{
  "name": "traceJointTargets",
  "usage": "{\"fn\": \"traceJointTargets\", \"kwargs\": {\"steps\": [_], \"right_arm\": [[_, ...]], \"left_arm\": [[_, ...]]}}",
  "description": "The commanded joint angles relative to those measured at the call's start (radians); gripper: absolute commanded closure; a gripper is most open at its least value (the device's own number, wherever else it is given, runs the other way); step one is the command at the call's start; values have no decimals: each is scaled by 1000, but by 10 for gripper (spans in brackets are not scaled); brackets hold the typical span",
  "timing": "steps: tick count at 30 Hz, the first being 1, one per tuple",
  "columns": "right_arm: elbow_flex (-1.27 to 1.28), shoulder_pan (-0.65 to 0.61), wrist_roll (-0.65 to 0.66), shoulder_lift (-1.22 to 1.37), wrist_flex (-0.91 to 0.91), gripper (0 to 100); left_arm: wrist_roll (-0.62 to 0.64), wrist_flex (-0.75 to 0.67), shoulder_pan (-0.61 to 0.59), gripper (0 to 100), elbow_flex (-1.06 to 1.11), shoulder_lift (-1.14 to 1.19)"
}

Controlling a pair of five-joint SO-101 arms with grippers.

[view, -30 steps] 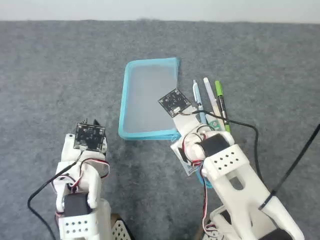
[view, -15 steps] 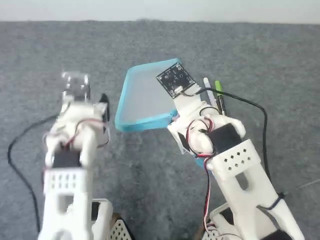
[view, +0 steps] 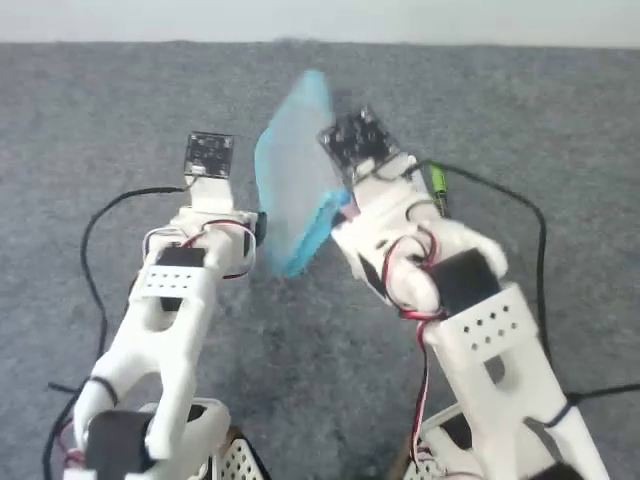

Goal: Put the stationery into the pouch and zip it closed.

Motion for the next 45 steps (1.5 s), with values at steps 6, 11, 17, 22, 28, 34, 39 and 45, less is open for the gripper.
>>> {"fn": "traceJointTargets", "kwargs": {"steps": [6, 11, 17, 22, 28, 34, 39, 45], "right_arm": [[-374, -145, -11, 226, 168, 992], [-282, -226, -6, 211, 156, 992], [117, -211, -3, 117, -70, 992], [402, -171, -2, 33, -243, 992], [462, -165, -2, 28, -259, 992], [463, -157, -11, 67, -292, 992], [439, -101, -11, 77, -286, 992], [419, -58, -46, 77, -283, 992]], "left_arm": [[94, -49, 242, 791, -10, 26], [141, -58, 163, 791, -15, 17], [178, 6, 2, 791, -8, -98], [175, 109, -115, 791, 30, -247], [75, 110, -170, 791, 128, -431], [-80, 275, -86, 787, 165, -698], [-180, 477, 20, 786, 166, -933], [-203, 585, 141, 733, 166, -1033]]}}
